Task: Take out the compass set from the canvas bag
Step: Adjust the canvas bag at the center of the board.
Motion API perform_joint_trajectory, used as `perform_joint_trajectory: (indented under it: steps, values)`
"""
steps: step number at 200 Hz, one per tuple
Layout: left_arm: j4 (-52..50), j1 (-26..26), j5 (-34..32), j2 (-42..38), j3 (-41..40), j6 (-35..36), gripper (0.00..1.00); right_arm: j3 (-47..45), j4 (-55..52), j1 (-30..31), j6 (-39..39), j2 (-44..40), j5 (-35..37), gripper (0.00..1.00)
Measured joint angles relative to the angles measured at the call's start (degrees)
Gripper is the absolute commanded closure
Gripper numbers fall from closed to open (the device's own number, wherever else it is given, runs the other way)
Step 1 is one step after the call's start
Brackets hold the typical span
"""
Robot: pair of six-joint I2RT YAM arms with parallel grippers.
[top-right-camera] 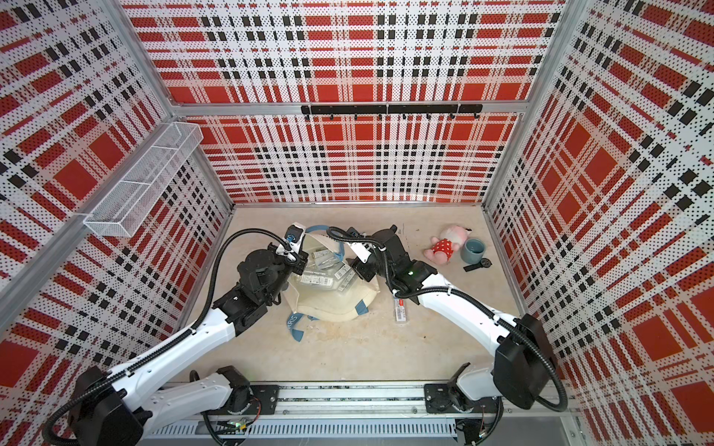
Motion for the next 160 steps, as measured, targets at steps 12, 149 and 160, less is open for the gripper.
perform_joint_trajectory:
  steps: [12, 149, 160]
  values:
    - [0.0, 0.0, 0.0, 0.0, 0.0, -0.2, 1.0, 0.0, -0.6, 1.6, -0.5, -0.8, 1.0, 0.38]
    - [-3.9, -0.1, 2.1, -1.9, 0.0, -0.5, 0.84, 3.6, -2.6, 6.2, -5.7, 5.3, 14.7, 0.91]
    - [-4.4, -0.1, 2.5, -2.0, 0.0, -0.3, 0.65, 4.0, -2.8, 5.9, -5.3, 5.3, 14.8, 0.95]
